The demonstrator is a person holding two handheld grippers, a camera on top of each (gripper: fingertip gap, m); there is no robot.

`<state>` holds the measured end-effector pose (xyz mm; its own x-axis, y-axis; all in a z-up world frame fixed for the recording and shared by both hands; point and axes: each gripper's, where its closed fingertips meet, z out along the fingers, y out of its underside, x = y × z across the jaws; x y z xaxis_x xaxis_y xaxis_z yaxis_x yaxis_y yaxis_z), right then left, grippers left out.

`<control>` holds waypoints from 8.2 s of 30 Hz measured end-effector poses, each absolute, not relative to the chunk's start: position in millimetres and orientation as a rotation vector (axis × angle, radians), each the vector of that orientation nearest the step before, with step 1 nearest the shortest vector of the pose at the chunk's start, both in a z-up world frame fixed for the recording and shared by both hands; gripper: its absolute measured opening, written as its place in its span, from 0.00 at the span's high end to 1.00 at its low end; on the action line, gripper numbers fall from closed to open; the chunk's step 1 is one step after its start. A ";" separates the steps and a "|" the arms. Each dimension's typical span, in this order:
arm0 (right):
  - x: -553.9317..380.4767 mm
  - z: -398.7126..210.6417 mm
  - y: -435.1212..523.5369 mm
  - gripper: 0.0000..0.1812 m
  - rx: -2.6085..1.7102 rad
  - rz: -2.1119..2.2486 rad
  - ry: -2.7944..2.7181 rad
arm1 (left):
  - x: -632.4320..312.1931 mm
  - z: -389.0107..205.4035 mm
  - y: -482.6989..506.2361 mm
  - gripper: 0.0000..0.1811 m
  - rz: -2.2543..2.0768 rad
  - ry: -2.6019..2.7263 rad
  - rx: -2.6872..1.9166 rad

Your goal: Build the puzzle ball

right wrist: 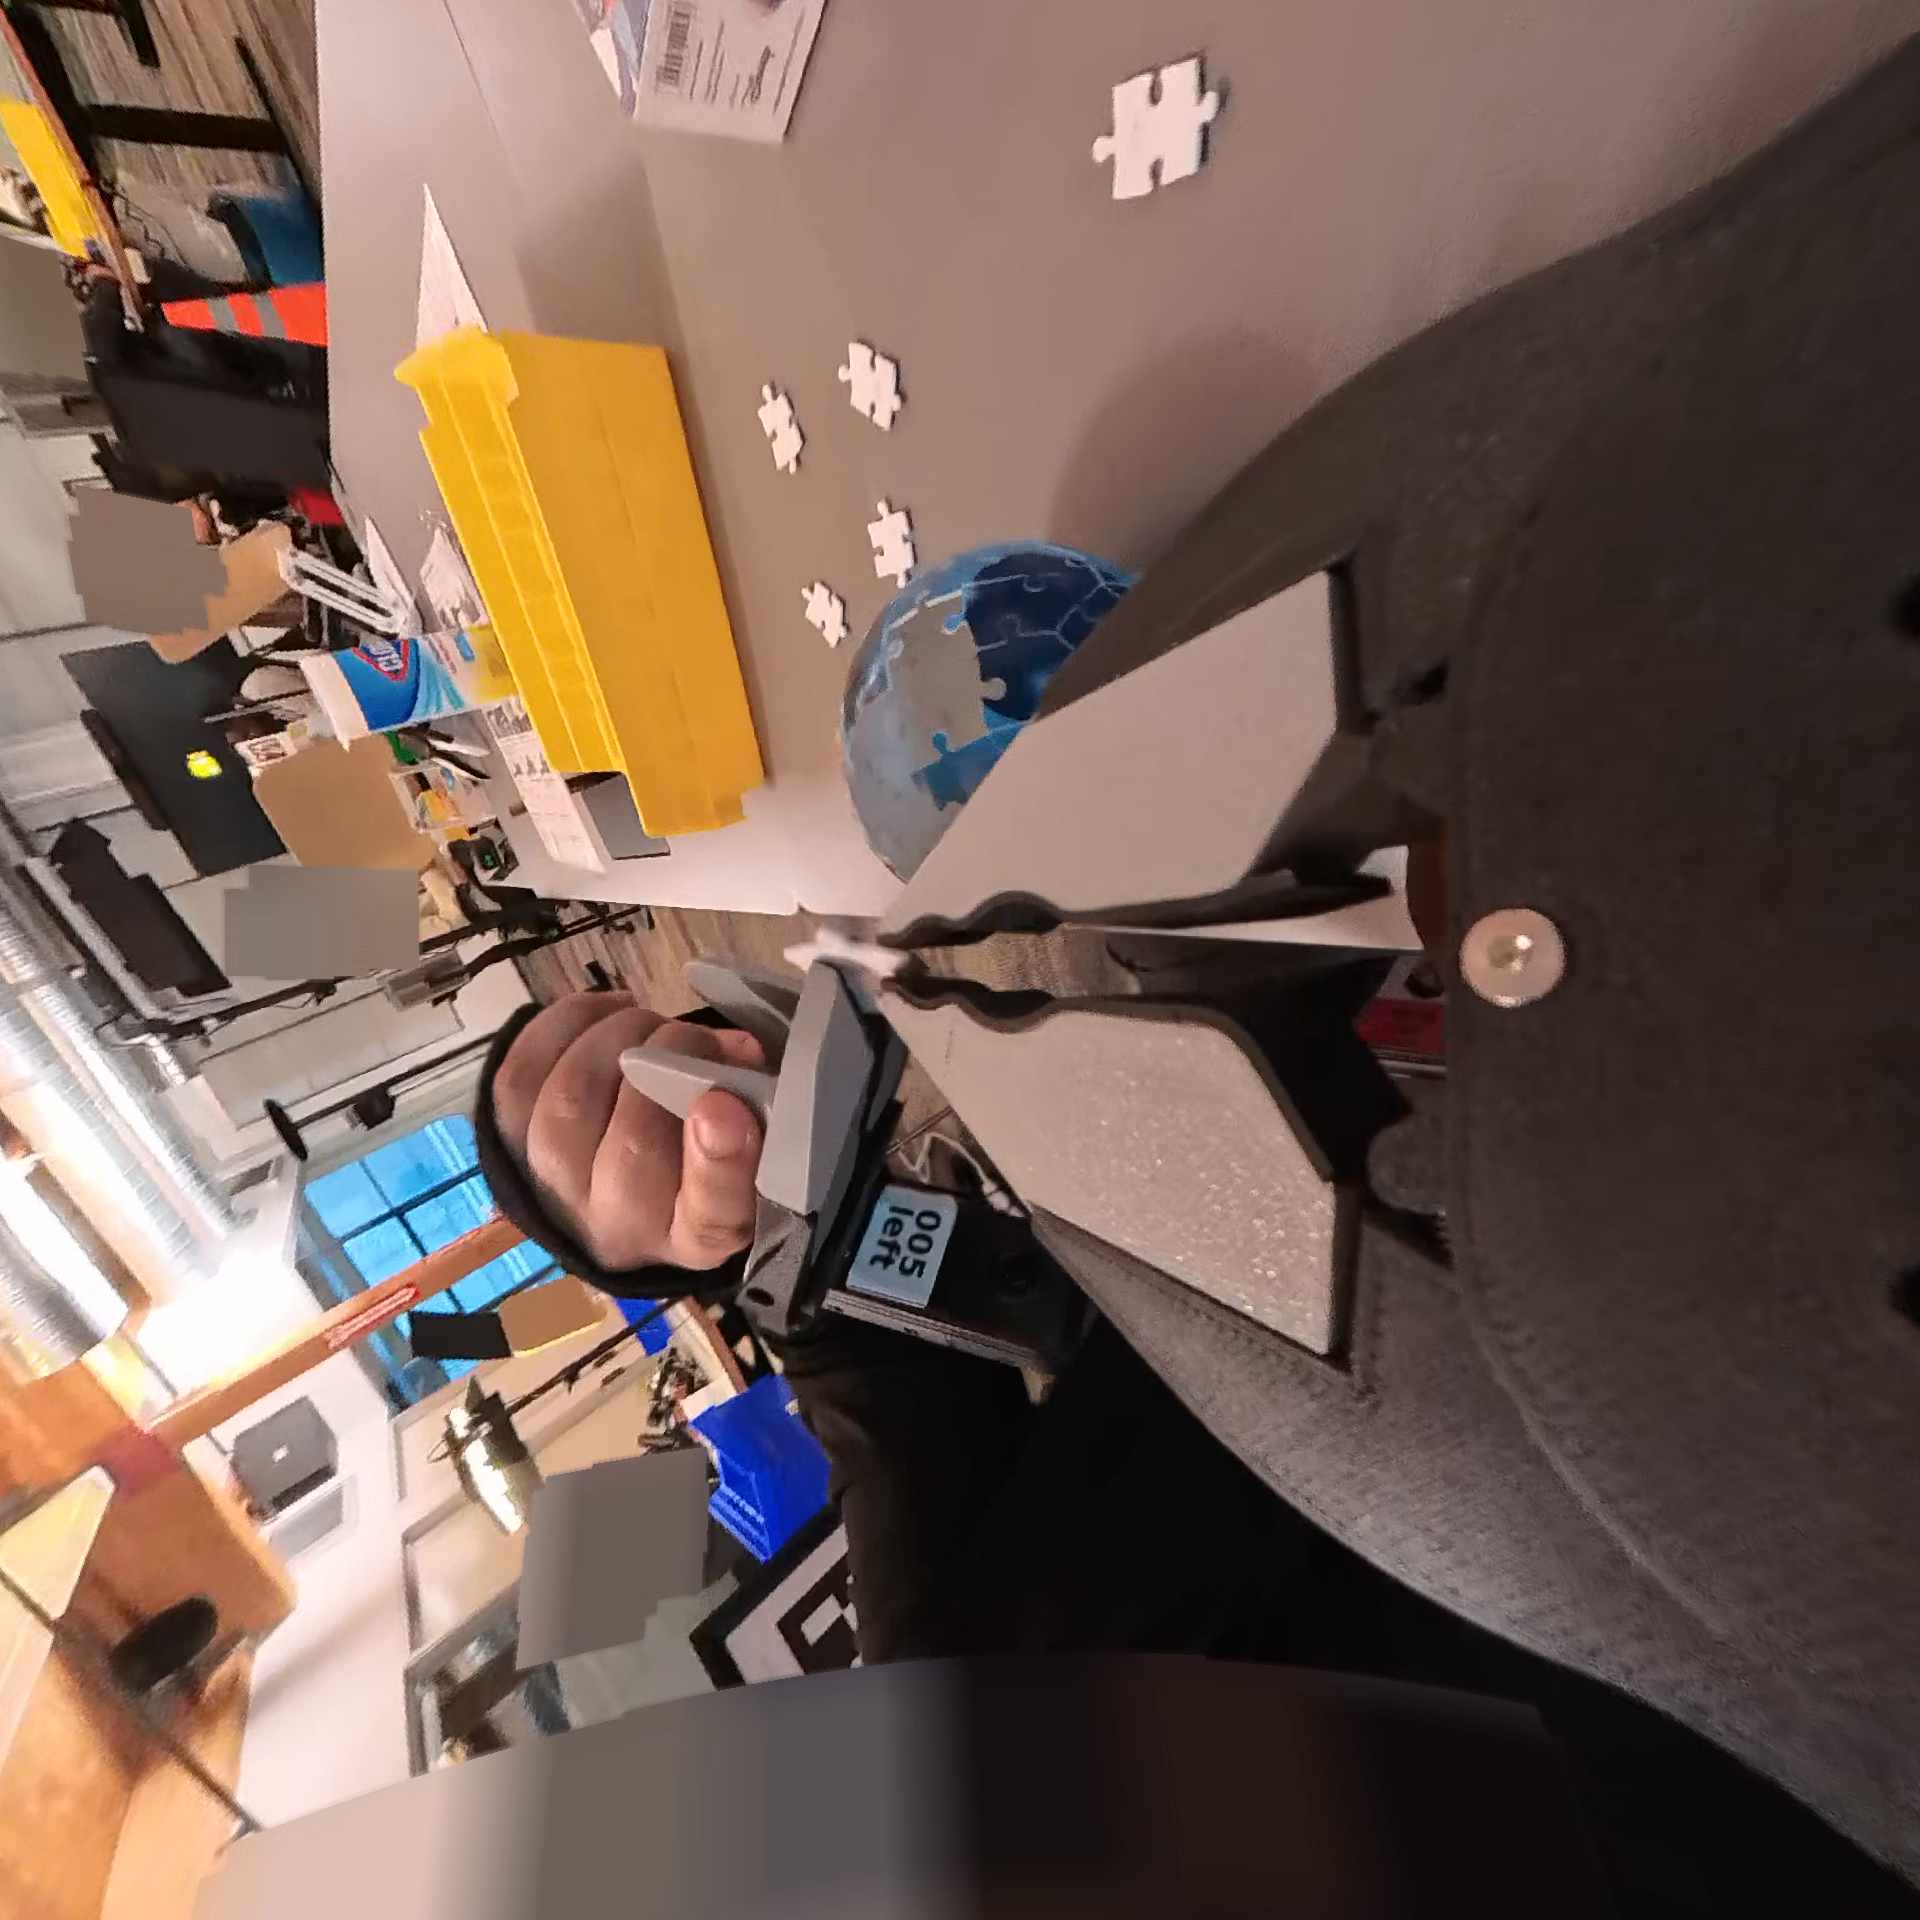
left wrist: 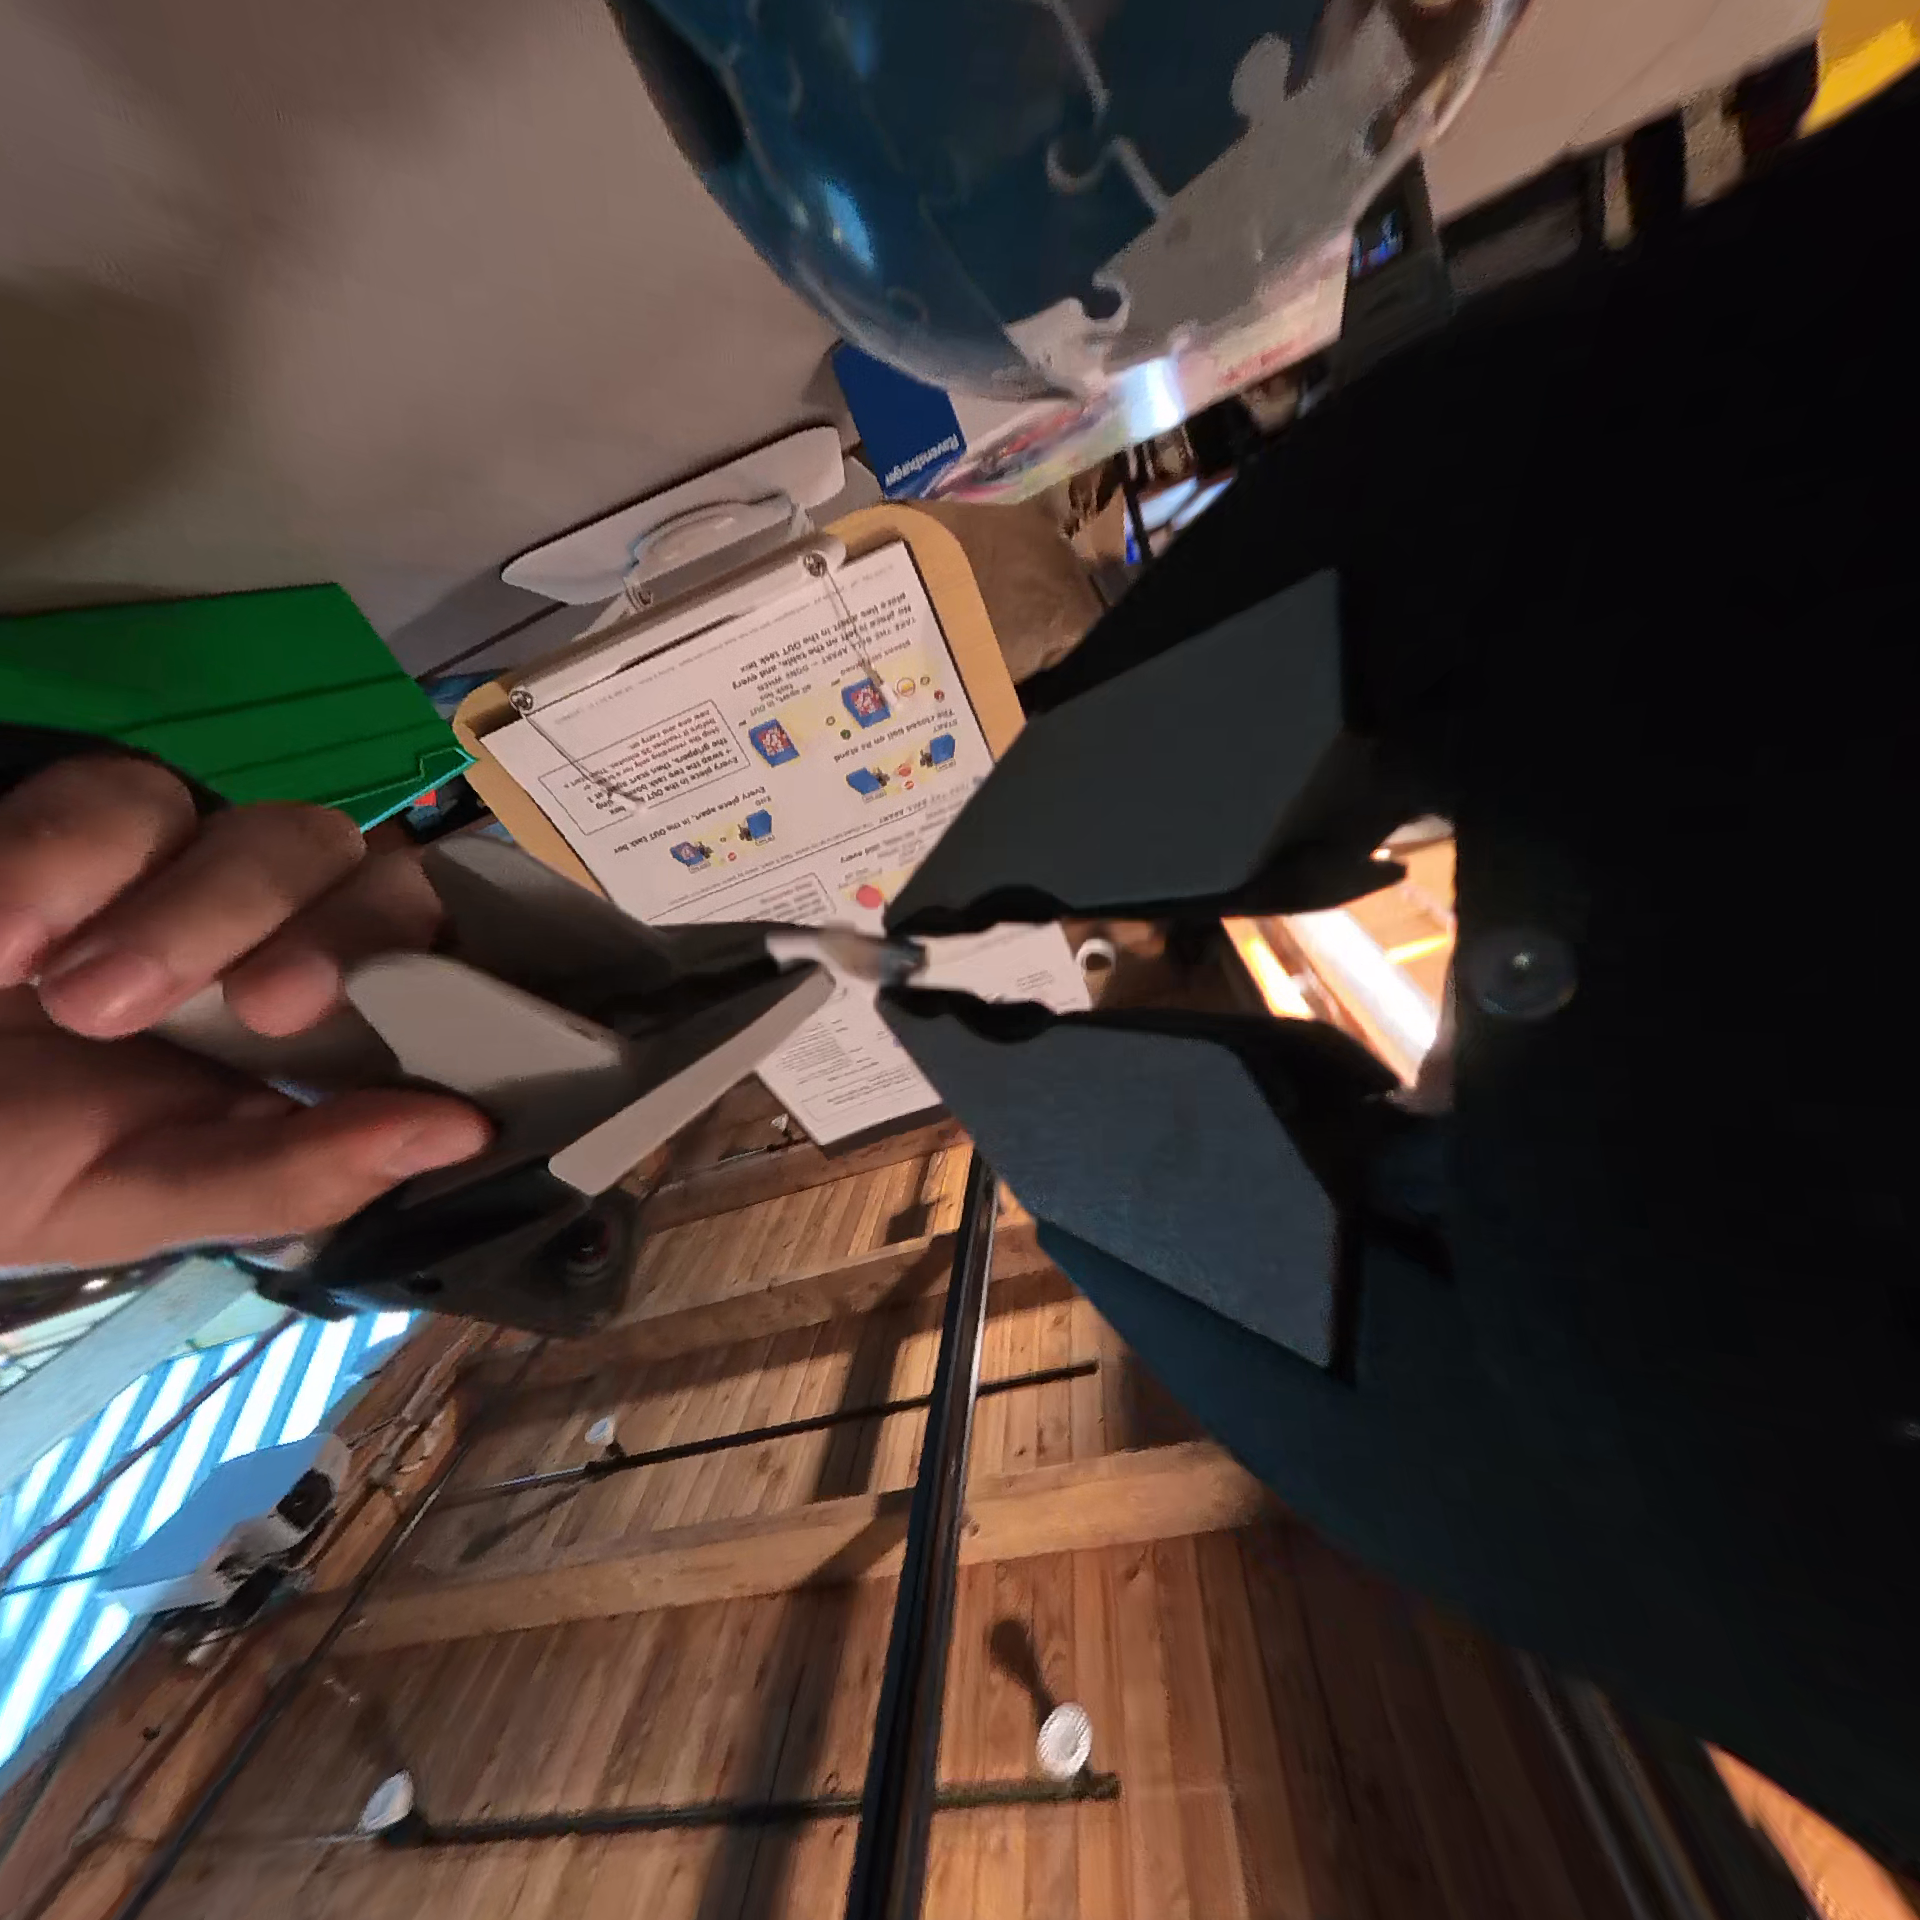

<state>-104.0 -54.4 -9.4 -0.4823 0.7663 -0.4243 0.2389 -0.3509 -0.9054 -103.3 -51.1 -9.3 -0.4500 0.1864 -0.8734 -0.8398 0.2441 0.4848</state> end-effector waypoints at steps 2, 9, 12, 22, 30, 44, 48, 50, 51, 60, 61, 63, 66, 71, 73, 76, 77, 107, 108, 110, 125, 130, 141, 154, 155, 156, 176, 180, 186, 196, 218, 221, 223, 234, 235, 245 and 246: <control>-107.0 -6.0 -48.7 1.00 -1.290 1.884 -1.448 | -111.4 -7.3 -49.4 0.88 1.261 1.495 -0.808; -111.5 -7.6 -41.1 1.00 -1.183 1.545 -1.473 | -129.1 5.3 -61.9 0.80 0.466 1.141 -1.448; -119.1 -5.4 -34.5 1.00 -1.124 1.385 -1.452 | -155.3 26.3 -56.6 0.82 0.327 0.928 -1.597; -159.0 -44.4 -18.9 1.00 -1.074 1.258 -1.472 | -253.5 -20.7 -62.8 0.83 -0.188 0.316 -1.939; -185.2 -68.1 -23.2 1.00 -1.060 1.279 -1.552 | -266.5 -68.5 -76.3 0.73 -0.318 0.390 -1.959; -192.5 -84.6 -26.5 1.00 -1.049 1.226 -1.592 | -243.7 -90.2 -87.4 0.67 -0.665 0.547 -1.874; -193.9 -84.6 -27.2 1.00 -1.046 1.230 -1.594 | -240.0 -95.1 -90.5 0.66 -0.676 0.583 -1.865; -195.0 -85.1 -26.7 1.00 -1.045 1.227 -1.593 | -237.1 -98.0 -92.0 0.66 -0.695 0.599 -1.869; -195.2 -85.5 -26.7 1.00 -1.042 1.225 -1.595 | -234.9 -99.1 -93.0 0.66 -0.708 0.609 -1.870; -194.7 -83.7 -23.2 1.00 -1.010 1.206 -1.574 | -219.5 -109.0 -103.7 0.66 -0.755 0.718 -1.890; -195.1 -85.1 -22.4 1.00 -1.010 1.201 -1.577 | -219.1 -109.4 -104.5 0.65 -0.751 0.727 -1.887; -194.8 -86.3 -19.1 1.00 -1.004 1.189 -1.579 | -220.0 -112.9 -106.5 0.64 -0.746 0.742 -1.888; -190.6 -81.1 -13.6 1.00 -0.989 1.214 -1.565 | -222.1 -122.3 -107.3 0.61 -0.725 0.736 -1.879; -185.4 -85.0 -3.6 1.00 -1.073 1.301 -1.573 | -231.8 -152.2 -105.3 0.39 -0.568 0.708 -1.927; -182.3 -87.1 0.3 1.00 -1.092 1.304 -1.587 | -235.8 -154.2 -100.1 0.39 -0.534 0.683 -1.927; -178.4 -93.3 11.4 1.00 -1.148 1.269 -1.604 | -235.3 -144.8 -95.0 0.36 -0.562 0.705 -1.880; -176.2 -98.4 13.2 1.00 -1.186 1.272 -1.631 | -232.1 -142.9 -95.9 0.38 -0.606 0.721 -1.871; -130.7 -199.9 50.2 0.88 -1.884 1.115 -1.812 | -218.3 -136.3 -98.6 0.40 -0.714 0.629 -1.818; -128.4 -192.5 48.3 0.87 -1.844 1.134 -1.816 | -217.5 -133.2 -100.8 0.40 -0.735 0.630 -1.806; -124.0 -172.4 28.9 0.78 -1.722 1.260 -1.864 | -217.1 -128.7 -105.0 0.40 -0.753 0.644 -1.794; -153.4 -165.2 -60.9 0.53 -1.335 1.288 -2.024 | -202.9 -149.3 -97.2 0.39 -0.608 0.803 -1.903; -156.4 -163.5 -65.7 0.53 -1.237 1.257 -2.041 | -202.8 -150.4 -96.1 0.39 -0.537 0.842 -1.834; -157.3 -159.8 -57.3 0.53 -1.050 1.040 -2.016 | -209.2 -158.7 -92.1 0.40 -0.147 1.010 -1.710; -133.4 -159.0 21.2 0.56 -1.289 0.934 -1.866 | -229.6 -141.3 -106.6 0.42 -0.377 0.817 -1.692; -131.1 -162.4 30.6 0.58 -1.343 0.920 -1.849 | -232.1 -139.1 -107.5 0.42 -0.386 0.801 -1.685; -129.7 -167.4 38.1 0.61 -1.396 0.901 -1.840 | -234.5 -136.6 -108.2 0.43 -0.394 0.783 -1.675; -143.6 -195.8 36.0 0.85 -1.538 0.782 -1.871 | -264.8 -111.4 -86.4 0.63 -0.397 0.553 -1.752; -151.8 -162.5 35.7 0.85 -1.370 0.755 -1.812 | -261.6 -66.6 -66.1 0.68 -0.481 0.506 -1.842; -168.6 -125.5 25.8 0.85 -1.208 0.725 -1.789 | -224.3 -45.9 -5.9 0.74 -0.553 0.622 -2.011; -174.9 -102.5 45.1 0.85 -1.156 0.643 -1.700 | -168.9 -109.0 54.8 0.73 -1.002 0.761 -2.380; -170.5 -38.5 26.7 0.93 -1.256 1.461 -1.404 | -170.8 -27.8 33.7 1.00 -0.683 0.855 -1.669; -177.7 -31.8 19.8 1.00 -1.260 1.512 -1.406 | -175.5 -20.8 21.2 1.00 -0.686 0.803 -1.629; -181.3 -30.7 14.0 1.00 -1.246 1.493 -1.458 | -180.2 -22.5 14.3 1.00 -0.671 0.786 -1.640; -198.0 -33.4 -11.8 1.00 -1.155 1.104 -1.747 | -192.0 -47.6 -9.8 1.00 -0.661 0.841 -1.726; -198.9 -35.1 -12.3 1.00 -1.157 1.087 -1.757 | -192.6 -49.6 -9.7 1.00 -0.651 0.850 -1.735; -200.1 -31.4 -10.9 1.00 -1.183 1.212 -1.706 | -209.1 -49.8 -12.3 0.90 -0.603 0.853 -1.792; -197.7 -29.9 -11.9 1.00 -1.167 1.238 -1.690 | -214.1 -47.1 -14.4 0.90 -0.615 0.829 -1.789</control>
<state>-197.7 -11.9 -29.9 -0.3248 0.9449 0.0409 0.2458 0.1261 -0.9611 -214.1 -14.4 -47.1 0.6317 -0.7748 0.0274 -0.2504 -0.2373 -0.9386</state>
